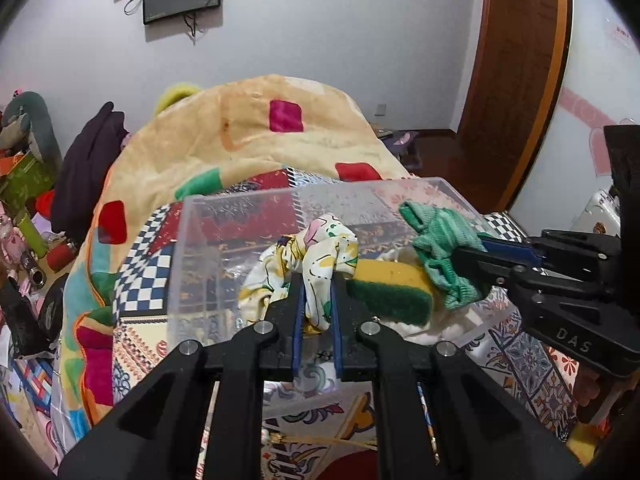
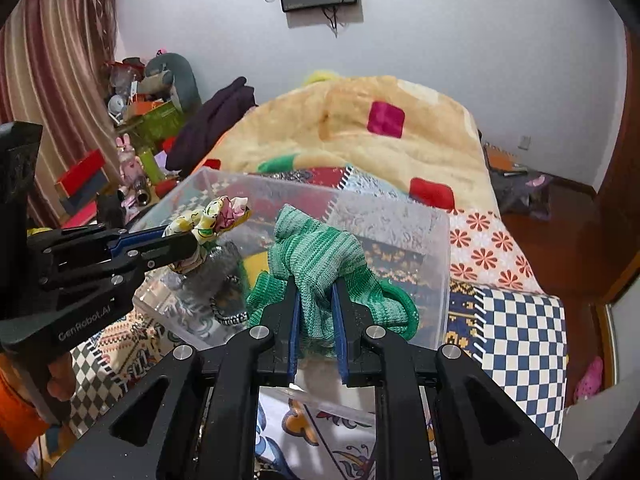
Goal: Organize soft objects
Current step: 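Lower the scrunchie and green glove into the box and open both grippers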
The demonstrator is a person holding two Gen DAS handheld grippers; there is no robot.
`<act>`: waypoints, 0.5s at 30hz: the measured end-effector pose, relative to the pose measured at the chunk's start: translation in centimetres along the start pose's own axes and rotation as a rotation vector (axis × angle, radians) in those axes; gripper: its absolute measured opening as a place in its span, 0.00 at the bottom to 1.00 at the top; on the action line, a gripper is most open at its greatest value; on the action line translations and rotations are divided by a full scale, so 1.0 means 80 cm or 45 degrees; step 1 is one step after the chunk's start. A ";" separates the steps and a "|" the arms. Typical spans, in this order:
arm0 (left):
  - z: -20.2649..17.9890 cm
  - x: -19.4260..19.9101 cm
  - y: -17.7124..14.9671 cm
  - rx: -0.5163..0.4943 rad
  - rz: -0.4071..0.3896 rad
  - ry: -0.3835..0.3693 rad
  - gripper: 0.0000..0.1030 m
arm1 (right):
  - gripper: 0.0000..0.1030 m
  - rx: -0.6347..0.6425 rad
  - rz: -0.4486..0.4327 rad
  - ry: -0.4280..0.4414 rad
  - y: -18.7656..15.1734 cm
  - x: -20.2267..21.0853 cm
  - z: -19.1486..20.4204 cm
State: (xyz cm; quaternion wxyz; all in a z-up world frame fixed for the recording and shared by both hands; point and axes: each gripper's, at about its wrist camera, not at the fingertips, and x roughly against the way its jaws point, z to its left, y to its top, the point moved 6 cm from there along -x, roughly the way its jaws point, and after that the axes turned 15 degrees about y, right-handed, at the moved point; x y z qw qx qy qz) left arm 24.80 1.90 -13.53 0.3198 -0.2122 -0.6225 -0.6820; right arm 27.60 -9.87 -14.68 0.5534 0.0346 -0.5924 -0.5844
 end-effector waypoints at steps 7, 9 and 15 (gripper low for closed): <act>-0.002 0.006 -0.005 -0.014 0.013 -0.012 0.41 | 0.29 0.000 0.039 -0.022 -0.005 0.000 0.000; 0.000 0.014 -0.006 -0.008 0.000 -0.017 0.44 | 0.36 0.006 0.038 -0.026 -0.004 0.003 0.001; 0.014 0.045 -0.007 0.015 -0.046 -0.022 0.56 | 0.52 0.034 -0.009 -0.030 -0.001 0.027 0.012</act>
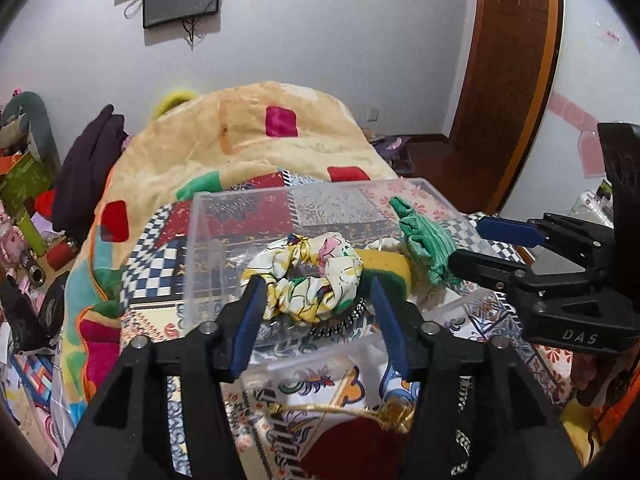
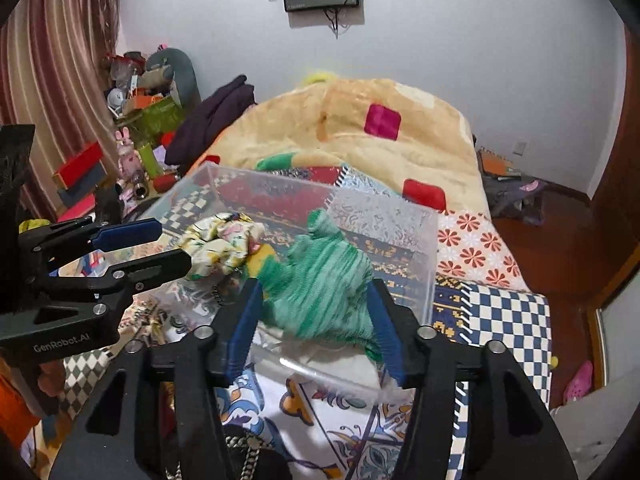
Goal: Organize soft objects
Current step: 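Lower the scrunchie and green glove into the box and open both grippers, then grasp the red gift pouch with the left gripper while the right grasps the black cap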
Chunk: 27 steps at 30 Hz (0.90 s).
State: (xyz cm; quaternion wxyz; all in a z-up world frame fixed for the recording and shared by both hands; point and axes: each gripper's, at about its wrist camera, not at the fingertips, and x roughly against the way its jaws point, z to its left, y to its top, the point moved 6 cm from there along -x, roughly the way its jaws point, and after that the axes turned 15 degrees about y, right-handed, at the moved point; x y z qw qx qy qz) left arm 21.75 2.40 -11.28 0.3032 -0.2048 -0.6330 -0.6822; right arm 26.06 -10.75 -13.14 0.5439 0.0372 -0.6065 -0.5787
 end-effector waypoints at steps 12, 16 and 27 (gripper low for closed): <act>0.017 0.064 -0.012 -0.003 -0.090 0.034 0.90 | 0.85 0.122 -0.149 -0.046 -0.002 0.066 0.038; 0.019 0.073 -0.025 -0.039 -0.098 0.079 0.98 | 0.89 0.115 -0.112 -0.021 -0.019 0.067 0.041; 0.014 0.049 -0.084 -0.083 0.059 0.057 0.98 | 0.94 0.027 0.191 0.071 -0.102 0.005 0.040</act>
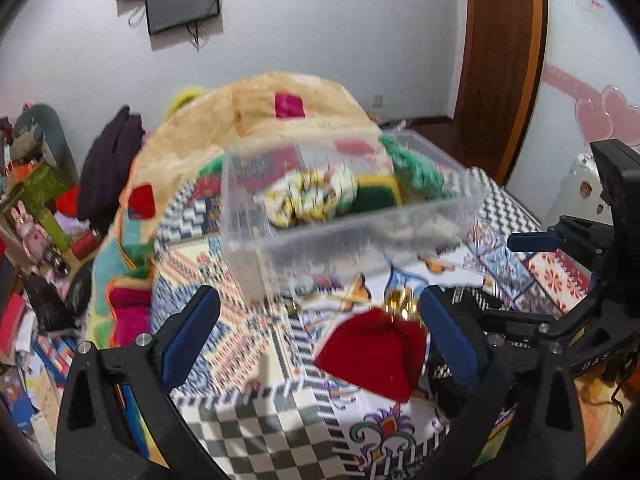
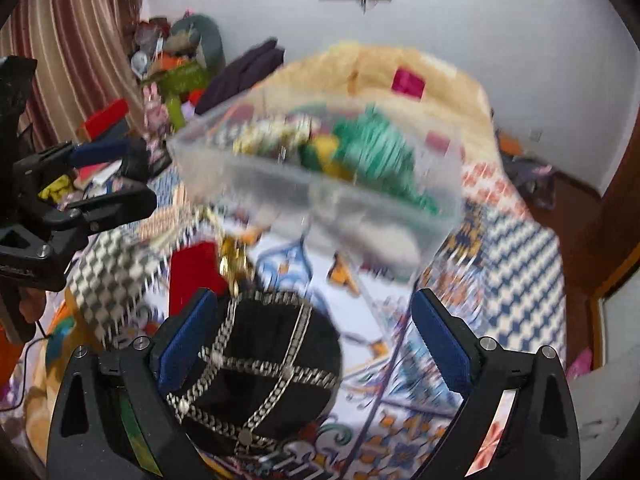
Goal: Organize soft objects
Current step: 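Grasp the red gift pouch with the left gripper while the right grasps the black cap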
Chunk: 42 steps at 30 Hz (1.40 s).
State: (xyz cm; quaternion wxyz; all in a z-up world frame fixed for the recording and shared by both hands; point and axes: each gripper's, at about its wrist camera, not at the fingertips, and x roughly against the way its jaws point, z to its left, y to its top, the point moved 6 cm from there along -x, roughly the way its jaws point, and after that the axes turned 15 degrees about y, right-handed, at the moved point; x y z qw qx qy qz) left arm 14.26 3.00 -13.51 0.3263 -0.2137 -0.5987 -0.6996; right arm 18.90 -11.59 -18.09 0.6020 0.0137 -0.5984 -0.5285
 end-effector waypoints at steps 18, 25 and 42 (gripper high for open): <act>-0.044 -0.064 -0.043 -0.053 0.211 -0.082 0.94 | 0.33 -0.031 0.168 0.111 -0.033 -0.038 0.000; -0.058 -0.070 -0.038 -0.095 0.198 -0.107 0.63 | 0.19 -0.012 0.103 0.072 -0.030 -0.021 -0.005; -0.015 -0.026 0.001 -0.011 0.052 -0.104 0.10 | 0.18 0.018 -0.161 -0.002 0.029 0.043 -0.006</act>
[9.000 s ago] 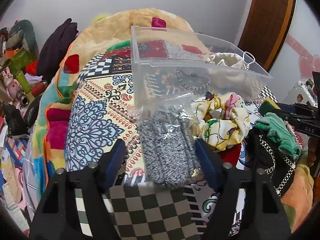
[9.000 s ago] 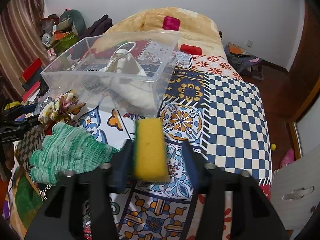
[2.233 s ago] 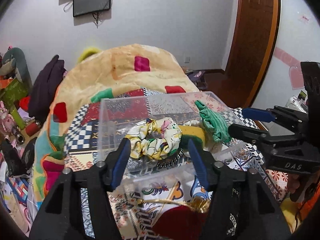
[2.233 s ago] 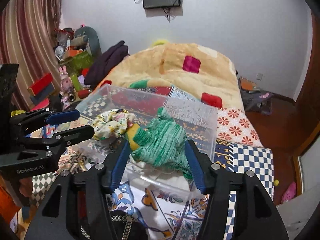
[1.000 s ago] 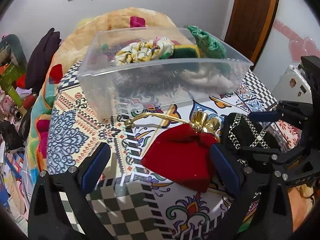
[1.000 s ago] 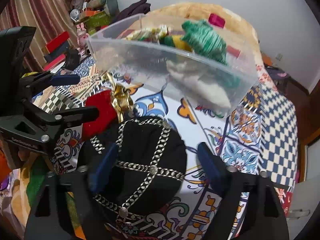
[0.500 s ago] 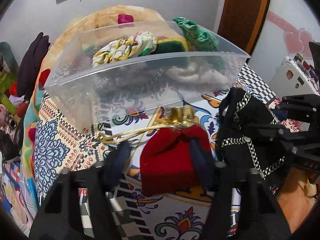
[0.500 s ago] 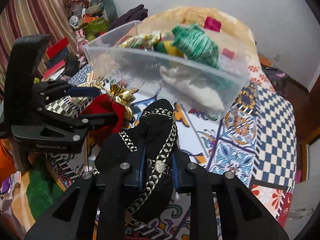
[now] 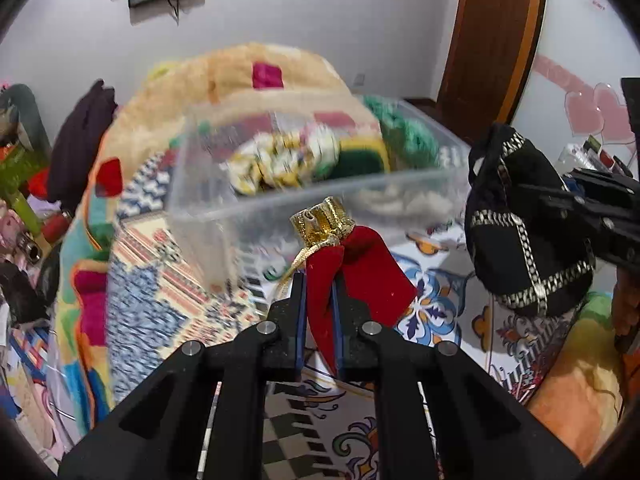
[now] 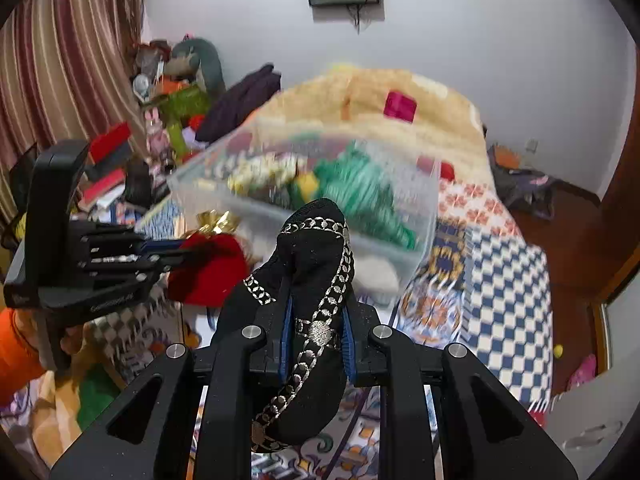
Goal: Organize soft objects
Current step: 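Grasp the red gift pouch with the left gripper while the right grasps the black cap, then place the red pouch and black cap into the box, opening both grippers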
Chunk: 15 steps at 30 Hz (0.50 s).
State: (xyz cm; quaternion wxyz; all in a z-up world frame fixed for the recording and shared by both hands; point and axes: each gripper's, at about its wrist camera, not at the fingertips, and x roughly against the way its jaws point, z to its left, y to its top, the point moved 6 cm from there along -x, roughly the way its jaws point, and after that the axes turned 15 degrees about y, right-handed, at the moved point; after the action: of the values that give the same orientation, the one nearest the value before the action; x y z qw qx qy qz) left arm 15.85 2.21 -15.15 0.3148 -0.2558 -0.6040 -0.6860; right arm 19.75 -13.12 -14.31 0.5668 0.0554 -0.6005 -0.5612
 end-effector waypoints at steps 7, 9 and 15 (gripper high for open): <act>0.024 0.045 0.034 0.037 -0.126 0.031 0.10 | 0.18 0.039 -0.148 -0.033 0.049 0.023 0.005; 0.033 0.054 0.049 0.063 -0.162 0.043 0.10 | 0.18 0.045 -0.183 -0.035 0.061 0.026 0.006; 0.045 0.056 0.076 0.110 -0.221 0.071 0.10 | 0.18 0.093 -0.257 -0.079 0.097 0.020 0.012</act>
State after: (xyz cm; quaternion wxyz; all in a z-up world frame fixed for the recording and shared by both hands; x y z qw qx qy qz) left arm 17.23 4.77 -7.30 0.2817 -0.1696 -0.6439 -0.6908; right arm 22.87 -10.81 -7.38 0.4861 0.1189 -0.6292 -0.5947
